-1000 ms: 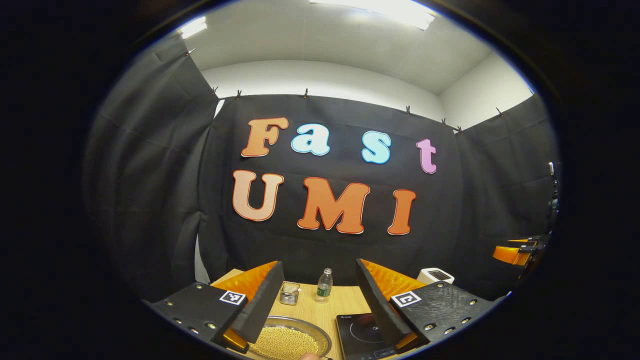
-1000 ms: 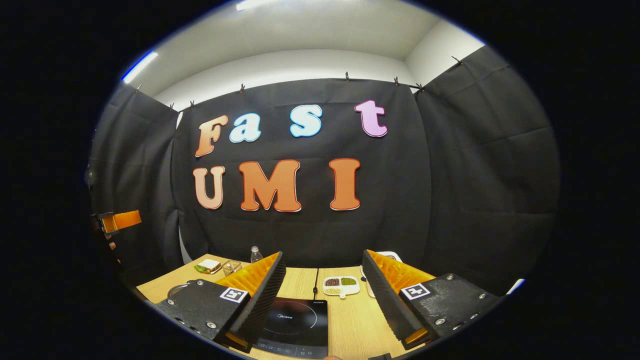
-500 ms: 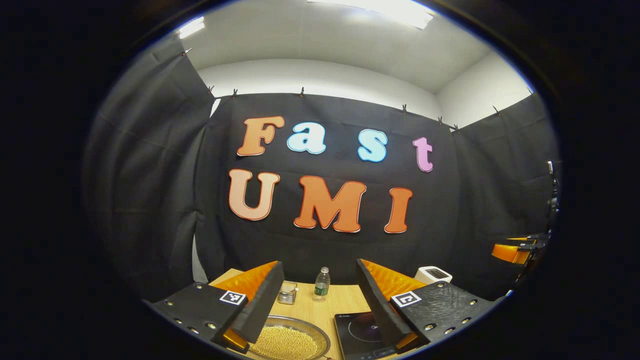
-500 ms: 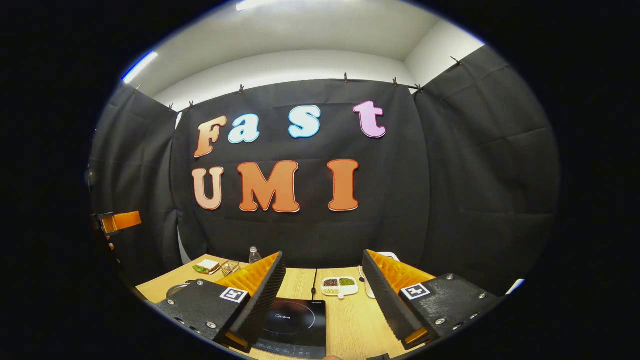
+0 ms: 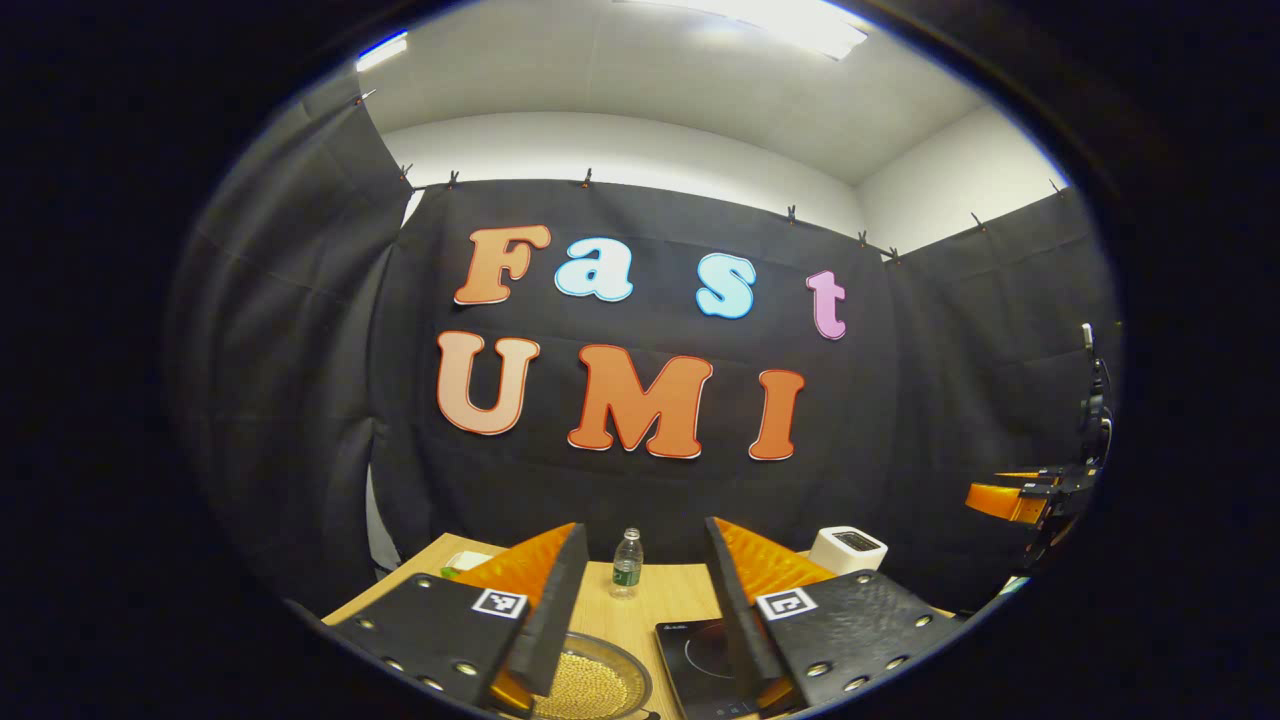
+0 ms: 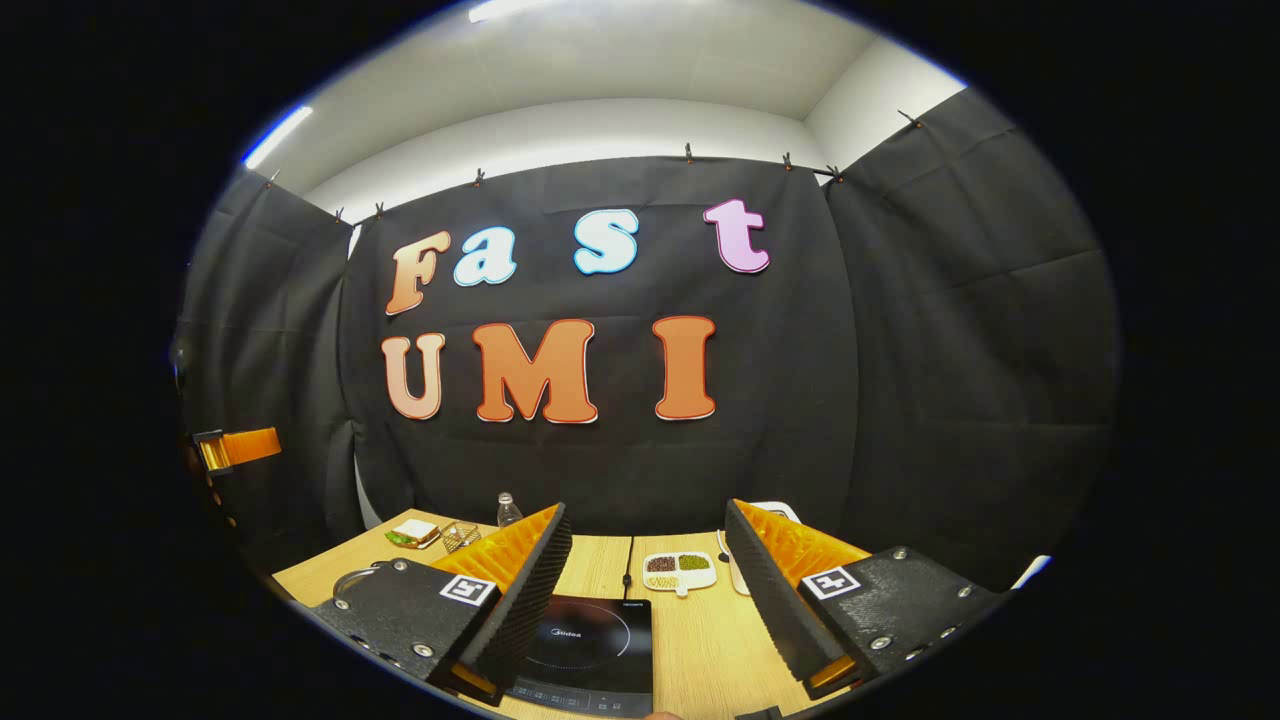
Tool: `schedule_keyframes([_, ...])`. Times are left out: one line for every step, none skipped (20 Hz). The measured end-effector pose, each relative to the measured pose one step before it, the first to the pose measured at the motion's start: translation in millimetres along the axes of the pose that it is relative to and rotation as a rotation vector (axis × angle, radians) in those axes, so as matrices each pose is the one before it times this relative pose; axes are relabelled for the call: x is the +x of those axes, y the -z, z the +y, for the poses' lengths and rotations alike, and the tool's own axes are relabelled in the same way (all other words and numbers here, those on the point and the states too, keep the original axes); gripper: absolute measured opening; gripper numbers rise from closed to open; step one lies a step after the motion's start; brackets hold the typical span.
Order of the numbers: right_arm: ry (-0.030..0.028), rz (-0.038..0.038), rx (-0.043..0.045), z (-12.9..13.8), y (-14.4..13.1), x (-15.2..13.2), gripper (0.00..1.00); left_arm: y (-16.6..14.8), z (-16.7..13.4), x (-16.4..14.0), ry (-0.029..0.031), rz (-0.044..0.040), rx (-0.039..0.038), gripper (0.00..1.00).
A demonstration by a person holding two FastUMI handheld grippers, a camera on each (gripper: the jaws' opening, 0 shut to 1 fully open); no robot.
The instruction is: First push the handle of the pot to place it horizontally, then grasp the pot with both hands and set it on the induction cooktop.
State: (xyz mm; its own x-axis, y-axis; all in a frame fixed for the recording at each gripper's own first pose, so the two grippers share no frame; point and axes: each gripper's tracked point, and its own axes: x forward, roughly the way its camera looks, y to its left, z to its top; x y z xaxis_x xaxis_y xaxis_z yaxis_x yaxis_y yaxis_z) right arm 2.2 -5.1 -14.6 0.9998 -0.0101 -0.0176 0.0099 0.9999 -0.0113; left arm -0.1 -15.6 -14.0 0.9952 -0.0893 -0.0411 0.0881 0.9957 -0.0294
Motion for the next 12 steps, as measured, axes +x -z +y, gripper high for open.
schedule_keyframes([0.0001,0.00034,-0.00421,-0.11,0.39,-0.06,0.96,1.71,-0.29,0.51,0.00715,0.00431,0.00462,0.58])
schedule_keyframes([-0.00007,0.00047,-0.00394,-0.21,0.46,0.14,0.96,1.01,-0.92,-0.25,0.00188,0.00204,0.00534,0.58])
schedule_keyframes([-0.00052,0.00014,-0.00278,0.71,-0.42,-0.14,0.96,0.94,0.29,-0.1,0.00312,0.00342,0.00122,0.46])
schedule_keyframes([-0.00026,-0.00041,-0.00068,0.34,1.02,-0.14,0.96,0.58,-2.26,-0.04,0.00894,0.00336,-0.0002,0.46])
schedule_keyframes([-0.00067,-0.00016,0.00125,0.1,0.68,-0.02,1.0,1.45,-1.18,1.32,0.01133,0.00178,0.0008,0.45])
schedule_keyframes([-0.00219,-0.00062,0.0023,0.81,-1.37,0.47,1.0,0.84,0.24,-0.63,0.00027,0.00462,-0.00104,0.45])
schedule_keyframes([-0.00197,0.00119,0.00187,2.03,0.34,0.71,0.96,3.27,0.23,-1.31,0.00098,0.00459,-0.00086,0.35])
schedule_keyframes([-0.00143,0.00255,0.00064,1.11,1.16,1.16,0.96,1.02,0.07,-0.66,0.00414,0.00382,0.00099,0.25])
schedule_keyframes([-0.0007,0.00187,-0.00176,0.38,0.94,0.25,0.95,2.54,2.54,0.66,0.00197,0.00168,0.00458,0.26])
schedule_keyframes([-0.00043,0.00238,-0.00276,-0.29,0.7,0.69,0.96,3.79,4.51,0.3,-0.00933,0.00894,-0.00044,0.25])
schedule_keyframes([-0.00124,0.00186,-0.00133,1.35,-0.08,0.41,0.96,4.65,0.45,-0.55,-0.00018,0.01256,-0.00425,0.02])
schedule_keyframes([-0.00292,0.00087,0.00029,2.23,0.01,0.26,0.96,4.41,-1.26,-0.5,0.01301,0.00833,-0.00871,0.02])
